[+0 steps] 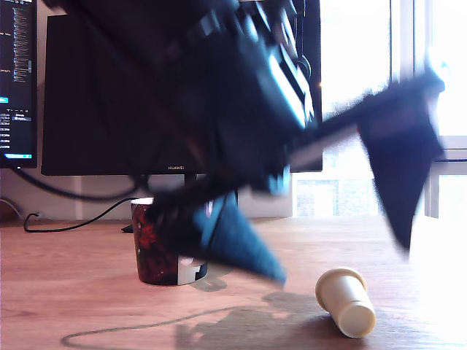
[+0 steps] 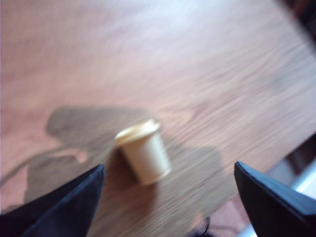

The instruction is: Pick up the coffee capsules from the table one by one and drop them inside the nearest coffee cup

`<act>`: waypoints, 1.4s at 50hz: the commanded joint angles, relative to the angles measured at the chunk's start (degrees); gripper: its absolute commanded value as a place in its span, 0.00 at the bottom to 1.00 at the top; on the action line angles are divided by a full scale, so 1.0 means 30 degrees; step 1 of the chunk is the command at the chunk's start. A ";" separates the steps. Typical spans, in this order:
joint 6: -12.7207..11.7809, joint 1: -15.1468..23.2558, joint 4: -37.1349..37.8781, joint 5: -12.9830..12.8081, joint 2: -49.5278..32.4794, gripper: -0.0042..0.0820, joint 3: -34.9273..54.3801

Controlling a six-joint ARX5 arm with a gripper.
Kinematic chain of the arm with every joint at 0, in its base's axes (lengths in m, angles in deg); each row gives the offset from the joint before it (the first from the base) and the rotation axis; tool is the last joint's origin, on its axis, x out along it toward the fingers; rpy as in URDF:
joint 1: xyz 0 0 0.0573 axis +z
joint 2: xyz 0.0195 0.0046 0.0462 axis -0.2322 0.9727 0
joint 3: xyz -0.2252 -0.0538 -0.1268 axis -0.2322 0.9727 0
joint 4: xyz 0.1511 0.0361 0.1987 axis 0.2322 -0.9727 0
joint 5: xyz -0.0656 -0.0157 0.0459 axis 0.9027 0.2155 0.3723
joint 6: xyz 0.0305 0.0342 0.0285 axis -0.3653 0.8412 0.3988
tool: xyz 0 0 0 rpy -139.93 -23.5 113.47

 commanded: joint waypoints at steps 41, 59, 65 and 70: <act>-0.0335 0.0597 -0.1421 0.0262 0.3213 0.66 -0.2783; -0.0357 0.0721 -0.2149 0.0597 0.3337 0.44 -0.2783; -0.0306 0.0721 -0.2200 0.0605 0.3337 0.31 -0.2783; -0.0066 0.0714 -0.2200 0.0597 0.3337 0.24 -0.2783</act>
